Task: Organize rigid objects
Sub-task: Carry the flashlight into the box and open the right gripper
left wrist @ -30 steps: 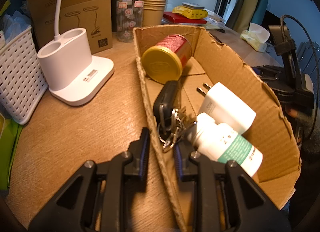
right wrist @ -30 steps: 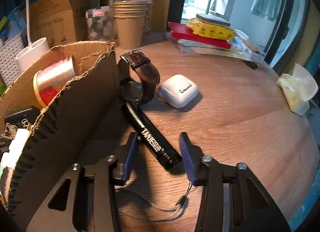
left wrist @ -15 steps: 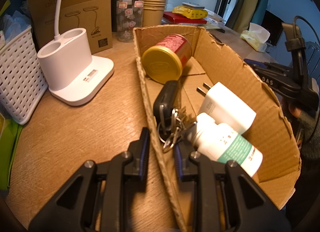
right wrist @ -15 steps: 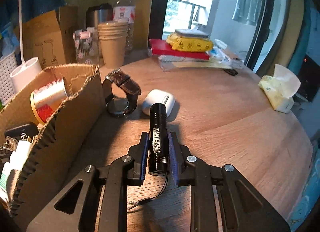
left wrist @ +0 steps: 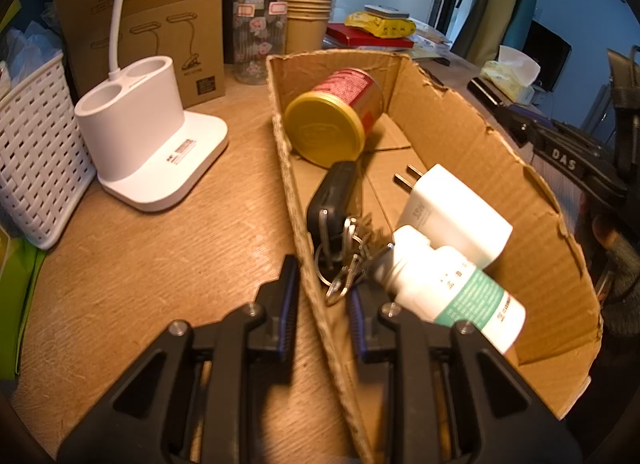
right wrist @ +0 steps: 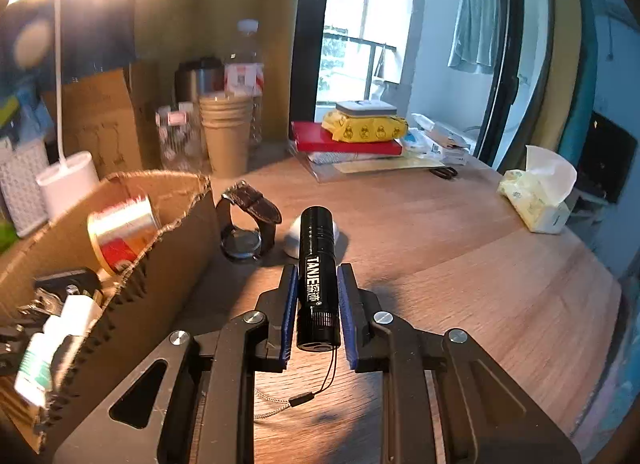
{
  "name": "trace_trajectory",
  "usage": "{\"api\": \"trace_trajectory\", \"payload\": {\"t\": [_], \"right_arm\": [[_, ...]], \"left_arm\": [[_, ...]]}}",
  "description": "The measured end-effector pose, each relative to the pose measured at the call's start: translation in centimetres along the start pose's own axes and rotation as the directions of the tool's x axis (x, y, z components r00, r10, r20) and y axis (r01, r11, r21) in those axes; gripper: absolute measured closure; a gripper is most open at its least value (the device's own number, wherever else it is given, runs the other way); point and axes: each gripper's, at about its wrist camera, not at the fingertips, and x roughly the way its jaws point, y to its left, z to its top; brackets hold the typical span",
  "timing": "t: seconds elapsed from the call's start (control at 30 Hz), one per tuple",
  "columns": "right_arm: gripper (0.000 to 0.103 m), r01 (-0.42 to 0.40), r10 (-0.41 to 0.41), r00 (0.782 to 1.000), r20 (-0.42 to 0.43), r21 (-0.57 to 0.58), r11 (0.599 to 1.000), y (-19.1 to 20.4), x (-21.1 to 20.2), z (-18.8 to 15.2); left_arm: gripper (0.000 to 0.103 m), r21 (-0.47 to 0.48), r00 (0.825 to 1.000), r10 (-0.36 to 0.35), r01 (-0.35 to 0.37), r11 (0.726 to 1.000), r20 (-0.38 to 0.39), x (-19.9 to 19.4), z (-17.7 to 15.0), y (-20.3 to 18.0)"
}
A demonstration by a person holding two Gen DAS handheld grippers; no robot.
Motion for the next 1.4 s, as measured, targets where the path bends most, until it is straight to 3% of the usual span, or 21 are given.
{"api": "trace_trajectory", "payload": {"t": [0.23, 0.5, 0.83, 1.03, 1.23, 1.4], "right_arm": [[0.082, -0.044, 0.041, 0.998, 0.042, 0.074, 0.996, -0.7, -1.6, -0.3], [0.082, -0.129, 0.126, 0.989, 0.083, 0.033, 0.991, 3.2, -5.6, 0.6], [0.082, -0.226, 0.226, 0.972, 0.069, -0.008, 0.974, 7.5, -7.9, 0.6], [0.082, -0.276, 0.279, 0.957, 0.085, -0.039, 0.96, 9.6, -9.7, 0.9], [0.082, -0.352, 0.357, 0.925, 0.127, -0.064, 0.934, 11.0, -12.3, 1.9], [0.082, -0.369, 0.376, 0.915, 0.148, -0.07, 0.927, 11.4, -13.4, 2.5]], "left_arm": [[0.078, 0.0, 1.0, 0.0, 0.0, 1.0, 0.0, 0.0, 0.0, 0.0], [0.078, 0.0, 1.0, 0.0, 0.0, 1.0, 0.0, 0.0, 0.0, 0.0], [0.078, 0.0, 1.0, 0.0, 0.0, 1.0, 0.0, 0.0, 0.0, 0.0], [0.078, 0.0, 1.0, 0.0, 0.0, 1.0, 0.0, 0.0, 0.0, 0.0], [0.078, 0.0, 1.0, 0.0, 0.0, 1.0, 0.0, 0.0, 0.0, 0.0], [0.078, 0.0, 1.0, 0.0, 0.0, 1.0, 0.0, 0.0, 0.0, 0.0]]}}
